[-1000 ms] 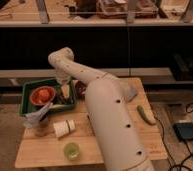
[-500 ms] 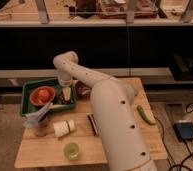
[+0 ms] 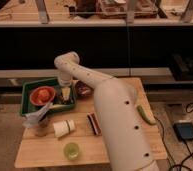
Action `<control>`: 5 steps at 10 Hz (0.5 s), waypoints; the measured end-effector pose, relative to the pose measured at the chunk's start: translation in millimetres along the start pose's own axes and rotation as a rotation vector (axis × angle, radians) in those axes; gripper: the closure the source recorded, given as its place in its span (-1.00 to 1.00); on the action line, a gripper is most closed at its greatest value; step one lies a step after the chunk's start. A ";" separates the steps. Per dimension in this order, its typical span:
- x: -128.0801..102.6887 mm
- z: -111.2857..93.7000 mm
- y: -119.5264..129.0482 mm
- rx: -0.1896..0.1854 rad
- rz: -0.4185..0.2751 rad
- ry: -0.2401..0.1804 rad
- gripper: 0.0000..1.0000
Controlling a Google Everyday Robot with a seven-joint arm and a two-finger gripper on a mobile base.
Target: Place grapes in purple bowl
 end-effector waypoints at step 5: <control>-8.6 7.1 -2.4 -0.017 -0.018 -0.020 -0.60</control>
